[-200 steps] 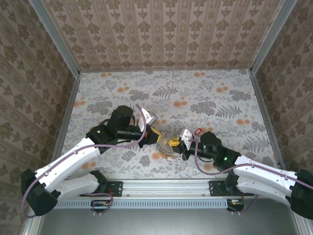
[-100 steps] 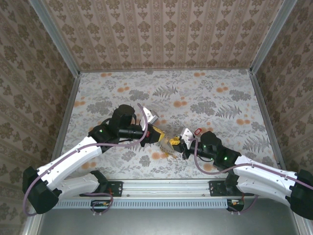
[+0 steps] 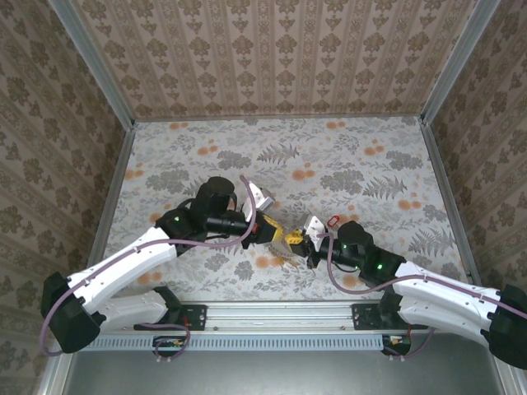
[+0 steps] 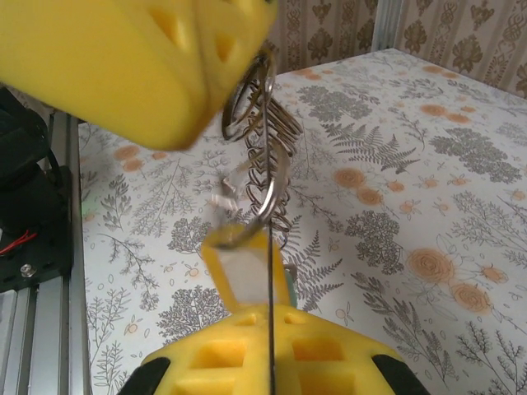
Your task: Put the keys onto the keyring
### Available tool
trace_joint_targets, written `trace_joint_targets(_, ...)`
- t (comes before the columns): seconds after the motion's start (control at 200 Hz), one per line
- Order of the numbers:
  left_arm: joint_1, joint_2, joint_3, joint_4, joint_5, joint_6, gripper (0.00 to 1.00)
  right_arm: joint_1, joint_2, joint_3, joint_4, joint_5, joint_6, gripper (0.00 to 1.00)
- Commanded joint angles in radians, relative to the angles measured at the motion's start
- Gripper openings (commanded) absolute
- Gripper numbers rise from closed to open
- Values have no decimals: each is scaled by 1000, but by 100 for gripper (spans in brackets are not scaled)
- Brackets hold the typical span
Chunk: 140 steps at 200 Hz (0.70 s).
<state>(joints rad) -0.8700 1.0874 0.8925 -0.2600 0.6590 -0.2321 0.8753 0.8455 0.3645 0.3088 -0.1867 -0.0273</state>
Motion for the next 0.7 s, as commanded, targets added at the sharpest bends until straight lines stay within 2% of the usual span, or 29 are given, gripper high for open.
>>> trace_joint_targets(0.0, -4, -3, 53, -71, -44, 26, 13, 4, -25, -4, 69, -11, -16, 0)
trace_joint_targets(0.07, -2, -14, 67, -110, -62, 40, 17, 5, -28, -6, 70, -11, -16, 0)
trace_joint_targets(0.25, -3, -74, 52, -131, -90, 14, 16, 4, -35, -7, 76, -7, -16, 0)
trace_joint_targets(0.545, 2, -120, -44, 5, -120, -105, 16, 5, -32, -13, 98, -14, -4, 0)
trace_joint_targets(0.695, 6, -97, -42, 6, -149, -97, 23, 4, -37, -13, 102, -14, 1, 0)
